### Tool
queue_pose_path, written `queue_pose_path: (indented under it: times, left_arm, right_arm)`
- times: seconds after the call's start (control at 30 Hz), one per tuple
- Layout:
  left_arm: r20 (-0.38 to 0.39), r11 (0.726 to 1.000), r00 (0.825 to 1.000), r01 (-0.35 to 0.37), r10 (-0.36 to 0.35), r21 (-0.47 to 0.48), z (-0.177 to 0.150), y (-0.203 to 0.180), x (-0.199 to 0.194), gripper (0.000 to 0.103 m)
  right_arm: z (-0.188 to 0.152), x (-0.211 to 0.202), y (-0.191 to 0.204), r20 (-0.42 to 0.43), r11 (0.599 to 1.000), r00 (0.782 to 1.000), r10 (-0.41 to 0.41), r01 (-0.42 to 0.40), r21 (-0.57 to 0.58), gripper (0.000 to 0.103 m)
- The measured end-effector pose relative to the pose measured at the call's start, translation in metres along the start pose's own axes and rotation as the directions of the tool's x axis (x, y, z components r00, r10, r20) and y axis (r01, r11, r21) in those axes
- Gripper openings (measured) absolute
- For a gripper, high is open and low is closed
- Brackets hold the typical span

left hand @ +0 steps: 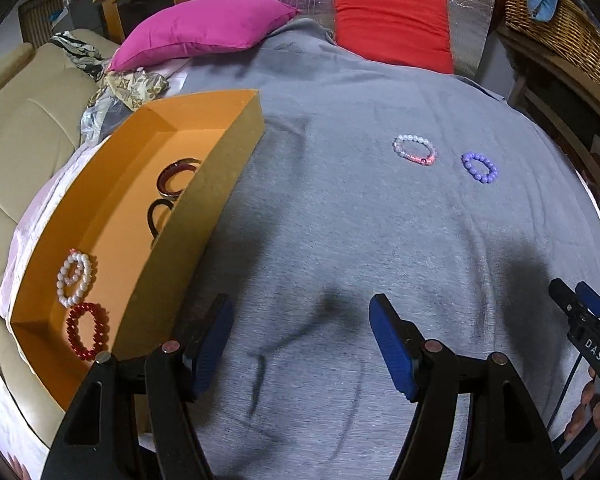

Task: Organize jewelry
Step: 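Move both open tools back toward the pink-white and purple bracelets, then grasp the pink-white beaded bracelet with the left tool while the right tool grasps the purple bracelet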

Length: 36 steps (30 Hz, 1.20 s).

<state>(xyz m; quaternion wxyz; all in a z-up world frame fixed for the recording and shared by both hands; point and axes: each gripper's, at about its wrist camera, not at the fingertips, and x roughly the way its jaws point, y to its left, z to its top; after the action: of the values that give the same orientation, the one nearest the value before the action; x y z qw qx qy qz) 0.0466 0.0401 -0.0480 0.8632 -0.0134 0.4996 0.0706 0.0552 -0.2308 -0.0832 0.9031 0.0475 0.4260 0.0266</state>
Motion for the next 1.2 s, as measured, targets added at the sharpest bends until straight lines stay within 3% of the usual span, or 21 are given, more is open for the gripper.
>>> queue_pose_path:
  times: [0.33, 0.6, 0.67, 0.77, 0.93, 1.0, 1.03, 1.2]
  left_arm:
    - [-0.029, 1.000, 1.000, -0.001, 0.001, 0.018, -0.006, -0.010, 0.013, 0.071]
    - [-0.052, 1.000, 0.998, 0.023, -0.024, -0.006, -0.012, -0.007, 0.027, 0.071]
    - [-0.057, 0.999, 0.998, 0.028, -0.029, -0.016, -0.013, -0.004, 0.030, 0.071]
    - [-0.060, 0.999, 0.997, 0.036, -0.038, -0.030, -0.013, 0.000, 0.033, 0.071]
    - [-0.063, 0.999, 0.997, 0.034, -0.035, -0.022, -0.010, 0.002, 0.038, 0.071]
    - [-0.058, 0.999, 0.998, 0.030, -0.031, -0.019, -0.005, 0.002, 0.038, 0.071]
    - [-0.055, 0.999, 0.998, 0.032, -0.033, -0.018, -0.003, 0.002, 0.037, 0.071]
    - [-0.030, 0.999, 0.998, 0.052, -0.052, -0.002, 0.019, -0.006, 0.038, 0.071]
  right_arm:
    - [0.005, 0.011, -0.016, -0.041, 0.998, 0.999, 0.023, -0.021, 0.051, 0.077]
    - [0.081, 0.059, -0.001, -0.128, 0.994, 0.987, 0.095, -0.087, 0.068, 0.075]
    - [0.101, 0.077, 0.003, -0.157, 0.995, 0.983, 0.092, -0.083, 0.060, 0.063]
    - [0.128, 0.110, 0.014, -0.213, 0.997, 0.975, 0.066, -0.057, 0.047, 0.053]
    - [0.146, 0.144, 0.028, -0.269, 1.000, 0.963, 0.010, -0.005, 0.019, 0.038]
    - [0.148, 0.148, 0.032, -0.280, 1.000, 0.960, -0.008, 0.006, -0.011, 0.025]
    - [0.149, 0.147, 0.032, -0.280, 1.000, 0.960, -0.013, 0.006, -0.026, 0.012]
    - [0.139, 0.127, 0.011, -0.248, 0.999, 0.969, -0.003, -0.007, -0.038, 0.010]
